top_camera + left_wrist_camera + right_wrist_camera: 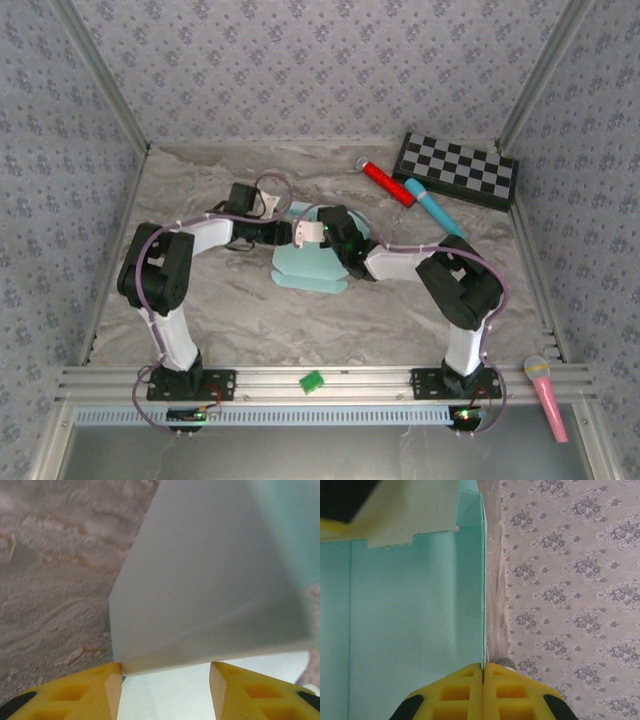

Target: Fold the paper box

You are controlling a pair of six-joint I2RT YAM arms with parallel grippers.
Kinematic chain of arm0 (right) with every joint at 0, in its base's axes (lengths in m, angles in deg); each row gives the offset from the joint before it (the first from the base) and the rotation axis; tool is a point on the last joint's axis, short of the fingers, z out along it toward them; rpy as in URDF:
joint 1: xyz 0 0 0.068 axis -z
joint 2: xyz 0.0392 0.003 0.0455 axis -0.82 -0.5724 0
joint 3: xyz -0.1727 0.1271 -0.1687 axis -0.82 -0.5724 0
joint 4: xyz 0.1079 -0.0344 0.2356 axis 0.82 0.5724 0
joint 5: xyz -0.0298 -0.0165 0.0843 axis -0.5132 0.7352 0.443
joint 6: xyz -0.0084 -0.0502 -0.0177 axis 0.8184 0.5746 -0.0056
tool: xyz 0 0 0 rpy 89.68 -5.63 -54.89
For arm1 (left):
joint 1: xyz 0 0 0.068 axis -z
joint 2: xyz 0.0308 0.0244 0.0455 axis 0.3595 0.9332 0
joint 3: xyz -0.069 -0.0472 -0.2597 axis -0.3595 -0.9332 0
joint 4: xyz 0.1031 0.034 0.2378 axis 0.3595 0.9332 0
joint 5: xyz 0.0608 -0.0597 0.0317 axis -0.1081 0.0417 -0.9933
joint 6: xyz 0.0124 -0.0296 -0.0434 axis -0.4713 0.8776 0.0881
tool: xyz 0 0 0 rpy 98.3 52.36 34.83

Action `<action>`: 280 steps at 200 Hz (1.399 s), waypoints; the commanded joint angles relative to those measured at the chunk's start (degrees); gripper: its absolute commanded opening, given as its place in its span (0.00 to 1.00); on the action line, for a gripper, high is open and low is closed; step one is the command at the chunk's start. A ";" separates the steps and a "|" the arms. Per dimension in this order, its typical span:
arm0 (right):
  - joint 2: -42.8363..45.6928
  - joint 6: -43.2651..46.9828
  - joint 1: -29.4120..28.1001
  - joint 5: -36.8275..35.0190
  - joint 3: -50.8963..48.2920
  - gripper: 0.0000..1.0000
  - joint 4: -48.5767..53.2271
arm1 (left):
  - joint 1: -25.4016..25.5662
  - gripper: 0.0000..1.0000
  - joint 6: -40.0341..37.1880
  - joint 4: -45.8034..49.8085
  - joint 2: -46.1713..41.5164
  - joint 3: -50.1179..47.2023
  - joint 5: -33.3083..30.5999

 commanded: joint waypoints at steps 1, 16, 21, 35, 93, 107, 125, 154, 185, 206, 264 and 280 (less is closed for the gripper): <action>1.19 -0.55 -1.10 2.68 -1.74 0.00 1.45 | 0.51 0.49 1.03 -4.52 -3.14 -2.04 -3.79; 1.35 -0.60 -1.33 2.97 -2.06 0.00 1.56 | 0.53 0.48 1.69 -6.30 -3.67 -3.43 -3.98; 1.28 -0.55 -1.38 2.90 -2.15 0.00 1.63 | 0.53 0.48 1.80 -6.70 -3.76 -3.70 -3.90; 1.28 -0.39 -1.54 3.18 -2.51 0.00 1.78 | 0.62 0.48 2.13 -7.71 -3.87 -4.37 -3.98; 1.02 -0.71 -1.65 3.45 -2.33 0.00 2.99 | 0.88 0.45 2.14 -10.81 -6.04 -5.57 -7.68; 0.97 -0.83 -1.65 3.50 -2.16 0.00 3.18 | 0.88 0.44 2.02 -11.08 -6.41 -5.53 -9.08; 0.84 -0.99 -1.72 3.50 -1.87 0.00 3.45 | 0.88 0.44 1.78 -11.54 -6.93 -5.60 -10.31; 0.83 -1.14 -1.72 3.43 -1.74 0.00 3.73 | 1.05 0.45 1.50 -11.72 -7.12 -5.57 -13.21; 0.93 -1.12 -1.74 3.80 -1.54 0.00 4.02 | 1.14 0.47 1.22 -12.54 -6.87 -5.19 -13.41; 0.76 -1.13 -1.72 3.98 -1.36 0.00 4.50 | 1.40 0.47 0.07 -13.78 -6.46 -4.89 -11.83; 0.58 -1.63 -1.82 4.21 -0.84 0.00 5.21 | 1.41 0.48 -4.80 -22.21 -5.04 -6.53 -7.17; 0.50 -1.61 -1.83 4.20 -0.71 0.00 5.21 | 1.41 0.45 -5.20 -21.43 -3.78 -5.54 -7.04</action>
